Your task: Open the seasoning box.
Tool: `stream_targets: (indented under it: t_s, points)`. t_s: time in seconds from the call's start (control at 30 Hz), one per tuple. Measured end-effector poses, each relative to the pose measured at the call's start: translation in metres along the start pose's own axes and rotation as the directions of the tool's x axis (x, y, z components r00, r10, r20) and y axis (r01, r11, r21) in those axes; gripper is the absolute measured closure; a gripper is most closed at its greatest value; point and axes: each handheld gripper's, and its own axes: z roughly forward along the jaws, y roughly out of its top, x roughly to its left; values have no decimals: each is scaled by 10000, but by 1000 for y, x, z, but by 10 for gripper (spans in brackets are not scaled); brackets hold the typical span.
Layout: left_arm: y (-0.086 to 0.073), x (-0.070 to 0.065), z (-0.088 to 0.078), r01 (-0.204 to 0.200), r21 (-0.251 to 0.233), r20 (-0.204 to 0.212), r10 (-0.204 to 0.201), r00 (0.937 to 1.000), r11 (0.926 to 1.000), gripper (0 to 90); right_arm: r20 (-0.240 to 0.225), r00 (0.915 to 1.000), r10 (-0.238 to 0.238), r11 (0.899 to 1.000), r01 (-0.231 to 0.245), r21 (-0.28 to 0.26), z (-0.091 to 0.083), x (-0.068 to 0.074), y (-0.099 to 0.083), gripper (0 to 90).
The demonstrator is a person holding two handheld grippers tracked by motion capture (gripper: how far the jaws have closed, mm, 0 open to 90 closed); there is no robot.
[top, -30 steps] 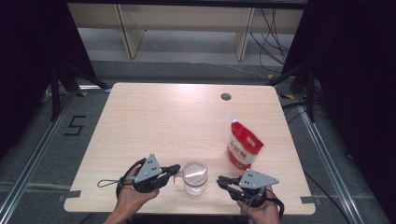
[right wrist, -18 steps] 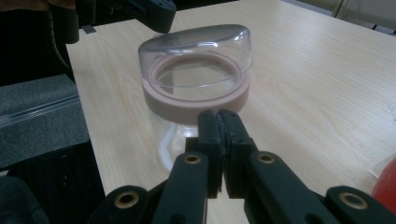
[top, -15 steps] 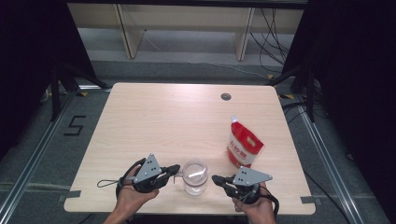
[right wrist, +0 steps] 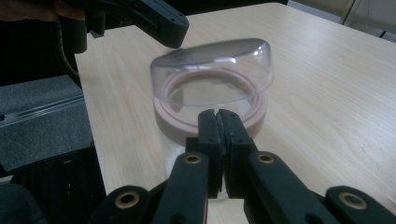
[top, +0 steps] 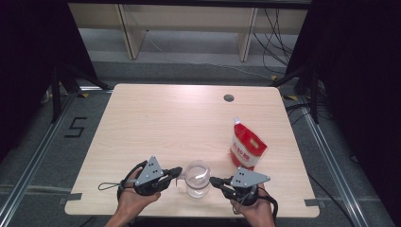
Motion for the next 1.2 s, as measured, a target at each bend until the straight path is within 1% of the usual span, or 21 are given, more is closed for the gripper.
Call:
stream_targets:
  t_s: [0.07, 0.1, 0.13, 0.2, 0.27, 0.3, 0.33, 0.4, 0.43, 0.47, 0.5, 0.57, 0.6, 0.63, 0.77, 0.8, 0.83, 0.9, 0.97, 1.0, 1.2]
  points:
    - [0, 1, -1, -96, 30, 74, 95, 9999, 9999, 866, -27, 10000, -9, 10000, 9, 5, 0, 1, 2, 886]
    - [0, 0, -2, 135, 26, 18, -135, 9999, 9999, 795, -31, 9999, -96, 9999, 96, 61, -1, 0, 4, 886]
    - [0, 0, -2, 135, 26, 18, -135, 9999, 9999, 737, -31, 9999, -96, 9999, 96, 61, -1, 0, 4, 886]
    - [0, 0, -6, -125, 192, 223, 121, 9997, 9997, 641, 9, 10000, -77, 10000, 77, -30, -2, 0, 5, 886]
    - [0, 0, -8, -322, 234, 187, 318, 9993, 9992, 554, 34, 10000, -44, 9999, 45, -135, -1, 1, 5, 885]
    - [0, 0, -11, -448, 449, 139, 442, 9989, 9980, 554, -4, 10000, -66, 10000, 66, -36, -2, 1, 6, 883]
    - [-2, -2, -11, -144, 370, 58, 142, 9999, 9992, 456, 17, 9999, -146, 9998, 146, -103, -2, 2, 8, 882]
    - [-7, -1, -16, 61, 406, -13, -61, 10000, 9992, 393, -9, 9999, -150, 9998, 150, -89, -1, 3, 10, 881]
    - [-7, -1, -16, 61, 406, -13, -61, 10000, 9992, 376, -9, 9999, -150, 9998, 150, -89, -1, 3, 10, 881]
    - [-10, -2, -17, 284, 443, -13, -284, 9996, 9986, 376, 3, 9998, -202, 9997, 202, -151, -1, 3, 11, 880]
    - [-12, 0, -18, 80, 518, 92, -85, 9999, 9986, 354, -38, 9997, -241, 9996, 240, -143, 0, 3, 12, 880]
    - [-18, 0, -20, 432, 595, 58, -436, 9990, 9973, 315, 26, 9996, -283, 9993, 283, -228, 0, 4, 14, 878]
    - [-20, 2, -21, 98, 711, 72, -103, 9999, 9974, 304, -19, 9996, -294, 9993, 294, -223, 0, 5, 15, 877]
    - [-24, 1, -21, 470, 685, 58, -475, 9989, 9965, 304, -19, 9996, -294, 9993, 294, -223, 0, 5, 15, 877]
    - [-32, 3, -23, 464, 699, -78, -459, 9989, 9965, 258, -141, 9993, -338, 9990, 334, -297, 2, 7, 21, 873]
    - [-34, 4, -23, 635, 696, -127, -627, 9979, 9956, 245, -56, 9989, -458, 9981, 455, -407, 3, 7, 22, 870]
    - [-34, 5, -23, 546, 705, -179, -534, 9984, 9960, 233, -191, 9991, -370, 9986, 362, -386, 3, 8, 23, 868]
    - [-36, 8, -24, 454, 737, -210, -440, 9988, 9962, 218, -103, 9990, -433, 9980, 428, -466, 4, 8, 24, 869]
    - [-43, 8, -23, 800, 721, -79, -797, 9968, 9942, 192, -227, 9985, -497, 9979, 487, -429, 5, 9, 28, 867]
    - [-45, 8, -22, 856, 760, -179, -845, 9963, 9934, 180, -162, 9986, -502, 9973, 493, -539, 6, 10, 29, 867]
    - [-50, 10, -24, 930, 905, -147, -921, 9956, 9915, 174, -230, 9974, -682, 9965, 670, -503, 11, 14, 37, 862]
